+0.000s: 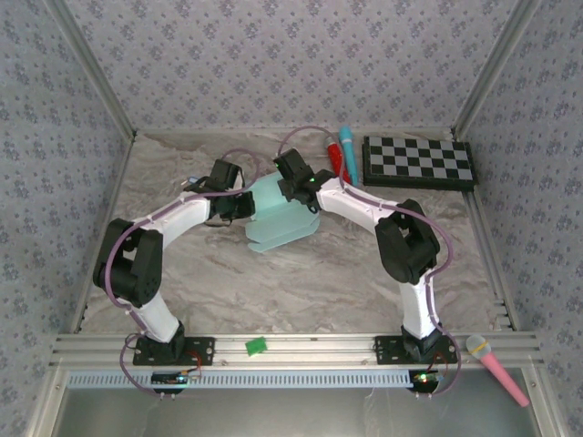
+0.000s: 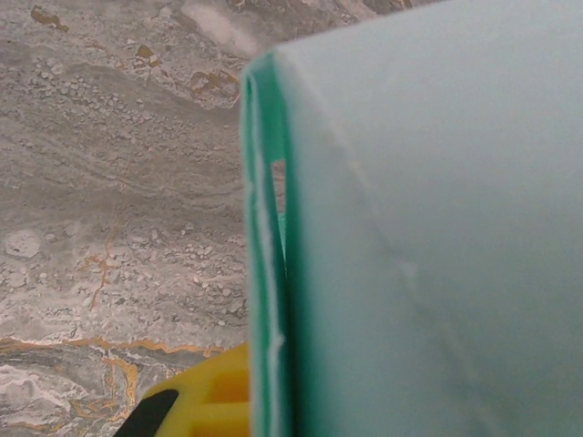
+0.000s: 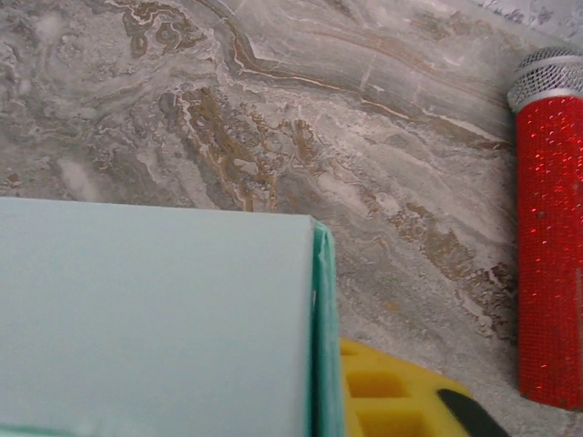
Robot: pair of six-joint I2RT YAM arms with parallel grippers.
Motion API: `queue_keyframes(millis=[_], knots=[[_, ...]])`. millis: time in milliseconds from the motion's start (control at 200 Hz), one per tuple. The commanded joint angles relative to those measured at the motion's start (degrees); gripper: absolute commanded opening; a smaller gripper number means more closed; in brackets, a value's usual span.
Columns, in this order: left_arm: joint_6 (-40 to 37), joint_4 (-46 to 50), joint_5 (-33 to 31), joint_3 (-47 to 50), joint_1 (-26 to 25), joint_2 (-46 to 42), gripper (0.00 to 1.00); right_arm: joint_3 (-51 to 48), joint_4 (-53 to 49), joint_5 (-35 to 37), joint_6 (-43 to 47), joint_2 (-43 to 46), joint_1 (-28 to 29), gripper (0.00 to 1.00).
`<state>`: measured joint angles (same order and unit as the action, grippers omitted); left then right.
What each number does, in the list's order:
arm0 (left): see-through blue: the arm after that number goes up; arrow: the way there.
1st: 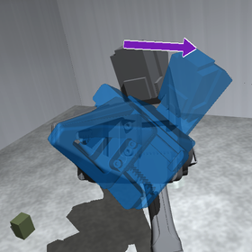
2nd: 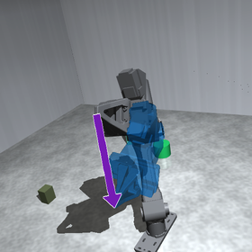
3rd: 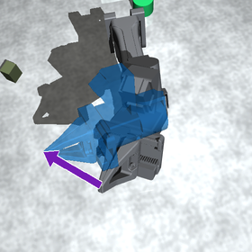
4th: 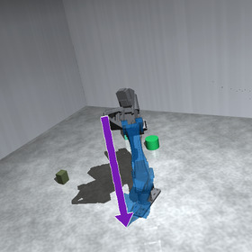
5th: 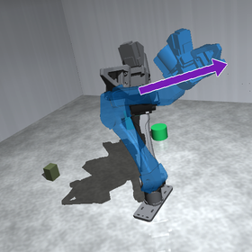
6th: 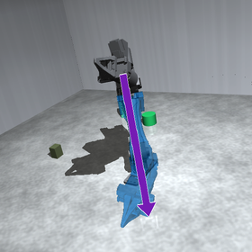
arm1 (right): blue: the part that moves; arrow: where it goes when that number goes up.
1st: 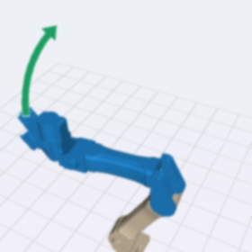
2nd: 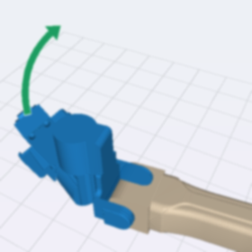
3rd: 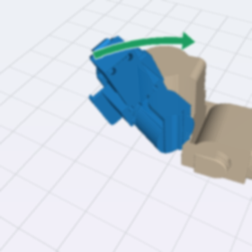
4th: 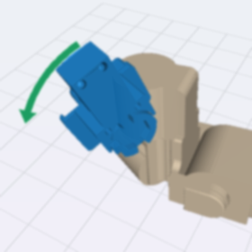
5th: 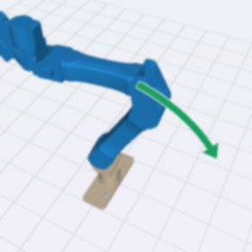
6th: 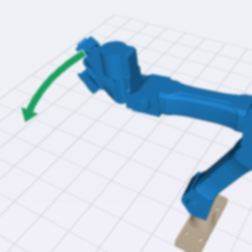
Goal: Fold the paper box
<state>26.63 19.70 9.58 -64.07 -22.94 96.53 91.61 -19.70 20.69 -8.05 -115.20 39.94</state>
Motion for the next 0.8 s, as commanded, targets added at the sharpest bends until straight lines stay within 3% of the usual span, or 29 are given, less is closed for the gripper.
queue_keyframes(millis=[0,190,794], knots=[[-0.6,5.1,-0.2,-1.0,-0.1,0.0,0.00,-0.7,-0.1,1.0,0.1,2.1,-2.2,0.23],[-0.1,5.1,-0.7,-1.1,0.0,0.1,0.00,-0.9,-2.5,-1.4,0.2,2.6,-1.9,0.33],[0.9,5.6,-1.6,-1.6,-0.1,0.7,0.00,-5.2,-4.4,-7.8,-0.3,2.7,-1.4,0.42]])
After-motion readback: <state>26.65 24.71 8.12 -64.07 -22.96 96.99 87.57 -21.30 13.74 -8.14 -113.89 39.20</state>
